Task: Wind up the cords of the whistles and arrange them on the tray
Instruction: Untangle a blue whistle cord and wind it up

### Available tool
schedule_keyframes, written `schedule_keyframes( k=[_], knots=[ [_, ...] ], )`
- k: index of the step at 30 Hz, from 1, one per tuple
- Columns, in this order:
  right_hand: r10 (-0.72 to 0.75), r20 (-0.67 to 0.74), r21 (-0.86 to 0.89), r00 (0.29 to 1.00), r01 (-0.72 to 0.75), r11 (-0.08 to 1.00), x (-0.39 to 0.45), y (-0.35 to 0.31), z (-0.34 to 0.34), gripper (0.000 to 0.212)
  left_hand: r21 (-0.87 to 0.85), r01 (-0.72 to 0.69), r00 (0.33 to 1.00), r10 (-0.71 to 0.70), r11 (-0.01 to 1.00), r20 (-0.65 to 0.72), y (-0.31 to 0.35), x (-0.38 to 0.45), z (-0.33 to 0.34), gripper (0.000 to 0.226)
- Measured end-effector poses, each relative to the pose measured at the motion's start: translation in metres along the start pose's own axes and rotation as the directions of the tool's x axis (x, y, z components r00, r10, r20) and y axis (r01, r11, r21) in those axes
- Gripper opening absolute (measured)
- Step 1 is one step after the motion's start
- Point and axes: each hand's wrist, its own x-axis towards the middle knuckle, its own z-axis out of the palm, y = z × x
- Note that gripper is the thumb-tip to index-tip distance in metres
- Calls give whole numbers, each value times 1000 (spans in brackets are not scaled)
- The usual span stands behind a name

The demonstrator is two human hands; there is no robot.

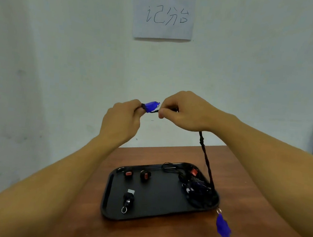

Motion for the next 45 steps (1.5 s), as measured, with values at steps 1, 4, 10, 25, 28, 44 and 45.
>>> schedule_keyframes(
  k=[1,4,10,25,28,44,45],
  knots=[
    [-6,-1,-27,1000,6,1000,3,-1,0,23,74,-11,999,8,997,41,-1,-1,1,20],
    [11,-11,-48,1000,-12,999,8,3,2,26,106,-47,986,29,993,162,4,-7,2,20],
    [117,-166,112,979,-99,989,10,28,7,27,-441,235,955,-122,866,270,14,-7,0,19],
    [374,19,0,927,-374,927,-16,93,32,21,-947,286,860,-396,-149,322,16,26,12,23],
    [474,151,62,868,-487,871,-26,101,38,46,-953,287,854,-477,93,210,-1,23,20,22],
    [653,20,674,757,-493,550,4,72,37,49,-776,617,787,-98,131,609,30,-43,89,24],
    [658,21,695,753,-485,532,4,72,36,48,-776,615,788,-83,141,610,31,-45,91,25]
  ],
)
